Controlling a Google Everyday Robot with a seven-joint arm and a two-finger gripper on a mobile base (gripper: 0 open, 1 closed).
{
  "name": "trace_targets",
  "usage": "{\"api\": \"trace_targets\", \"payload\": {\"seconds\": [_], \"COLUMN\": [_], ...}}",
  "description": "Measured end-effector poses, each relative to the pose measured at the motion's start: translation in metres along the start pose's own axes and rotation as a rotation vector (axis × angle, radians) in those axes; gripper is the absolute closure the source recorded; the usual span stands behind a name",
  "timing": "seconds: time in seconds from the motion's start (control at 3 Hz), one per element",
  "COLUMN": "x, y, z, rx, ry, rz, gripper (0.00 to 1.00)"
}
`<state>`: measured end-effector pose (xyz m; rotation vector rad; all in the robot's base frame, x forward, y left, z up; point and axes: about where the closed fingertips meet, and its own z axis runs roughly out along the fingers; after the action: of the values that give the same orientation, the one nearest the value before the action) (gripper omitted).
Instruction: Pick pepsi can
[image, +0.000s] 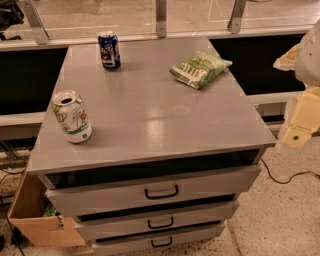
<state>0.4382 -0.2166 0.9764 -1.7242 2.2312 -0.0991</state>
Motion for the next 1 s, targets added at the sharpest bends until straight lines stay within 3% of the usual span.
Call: {"api": "trace_targets", "payload": {"seconds": [0.33, 0.67, 1.0], "x": [0.0, -0.041, -0.11], "y": [0.0, -0.026, -0.061], "z": [0.0, 0.03, 0.078], "rx": [0.0, -0.009, -0.035], "ry": [0.0, -0.053, -0.16], "rz": [0.0, -0.035, -0.048], "gripper": [0.0, 0.0, 0.0]}}
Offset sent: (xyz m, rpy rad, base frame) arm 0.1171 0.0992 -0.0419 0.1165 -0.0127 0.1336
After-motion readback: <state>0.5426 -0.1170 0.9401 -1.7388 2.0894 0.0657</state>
